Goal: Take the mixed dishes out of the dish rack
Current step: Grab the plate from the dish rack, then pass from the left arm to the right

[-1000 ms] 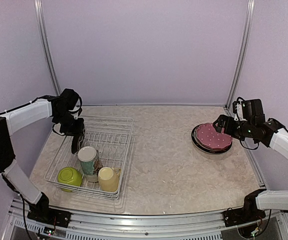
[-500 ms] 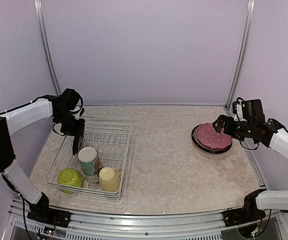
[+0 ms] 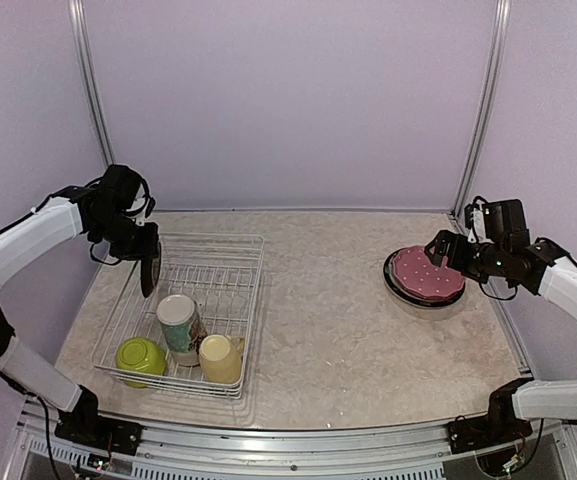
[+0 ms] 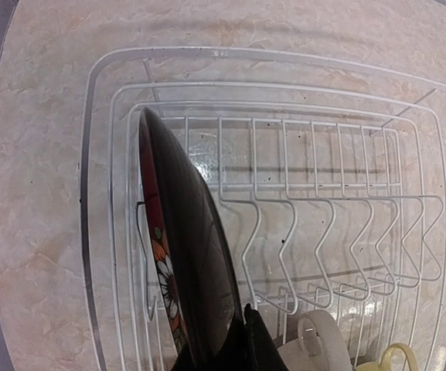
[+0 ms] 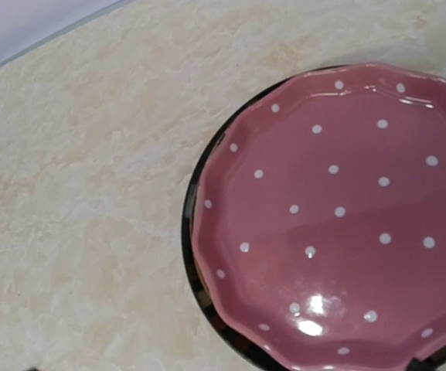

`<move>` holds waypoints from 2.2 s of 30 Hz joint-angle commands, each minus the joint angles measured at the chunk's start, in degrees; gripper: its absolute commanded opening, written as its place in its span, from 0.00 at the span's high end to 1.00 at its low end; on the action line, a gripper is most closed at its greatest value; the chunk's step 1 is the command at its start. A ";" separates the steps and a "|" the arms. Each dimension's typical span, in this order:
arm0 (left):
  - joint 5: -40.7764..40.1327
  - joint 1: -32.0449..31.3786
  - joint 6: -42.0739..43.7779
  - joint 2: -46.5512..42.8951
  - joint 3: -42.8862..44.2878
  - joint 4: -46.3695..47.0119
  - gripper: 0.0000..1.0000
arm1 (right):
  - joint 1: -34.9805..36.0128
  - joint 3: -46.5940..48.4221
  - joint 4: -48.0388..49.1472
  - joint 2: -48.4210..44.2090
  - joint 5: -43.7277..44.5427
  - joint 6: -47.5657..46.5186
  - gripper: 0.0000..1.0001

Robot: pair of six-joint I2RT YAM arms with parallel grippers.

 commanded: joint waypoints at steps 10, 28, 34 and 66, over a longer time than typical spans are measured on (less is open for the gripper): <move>3.21 0.20 -2.23 -10.89 1.38 8.66 1.00 | -0.13 -1.65 3.03 -0.25 -3.30 1.93 0.00; -19.19 -31.49 41.49 -1.96 9.90 34.47 1.00 | 3.13 -1.24 7.28 4.84 -8.08 5.77 0.00; -20.75 -34.20 44.04 -1.59 4.41 36.92 1.00 | 6.39 0.78 12.00 10.42 -11.47 8.74 0.00; -25.57 -41.70 50.80 6.84 -2.66 41.26 1.00 | 24.33 24.19 32.50 36.89 -23.45 35.31 0.00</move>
